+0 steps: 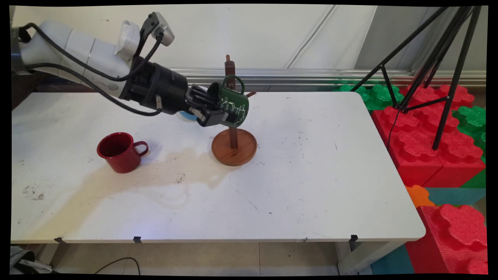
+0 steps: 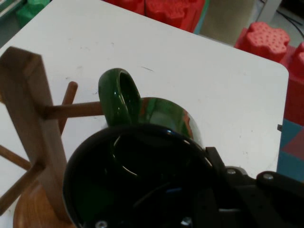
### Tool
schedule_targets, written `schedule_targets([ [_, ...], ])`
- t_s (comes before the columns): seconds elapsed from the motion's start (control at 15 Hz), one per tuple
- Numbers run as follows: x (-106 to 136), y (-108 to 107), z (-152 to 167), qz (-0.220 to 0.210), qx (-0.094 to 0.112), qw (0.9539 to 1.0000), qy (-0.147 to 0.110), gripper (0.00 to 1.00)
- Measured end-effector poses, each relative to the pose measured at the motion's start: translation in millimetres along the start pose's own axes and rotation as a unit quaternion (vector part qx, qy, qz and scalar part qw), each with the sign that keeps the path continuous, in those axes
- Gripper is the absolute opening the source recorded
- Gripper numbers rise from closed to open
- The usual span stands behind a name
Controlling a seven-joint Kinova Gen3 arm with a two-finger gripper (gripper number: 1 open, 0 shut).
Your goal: Place the picked object on the table
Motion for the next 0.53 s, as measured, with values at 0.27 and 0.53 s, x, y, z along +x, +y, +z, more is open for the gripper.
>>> schedule_targets([
  [0.27, 1, 6, -4, 0.027, -0.004, 0.9996, -0.002, 0.00],
  [0.53, -2, 14, -12, 0.069, -0.012, 0.9972, -0.024, 0.00],
])
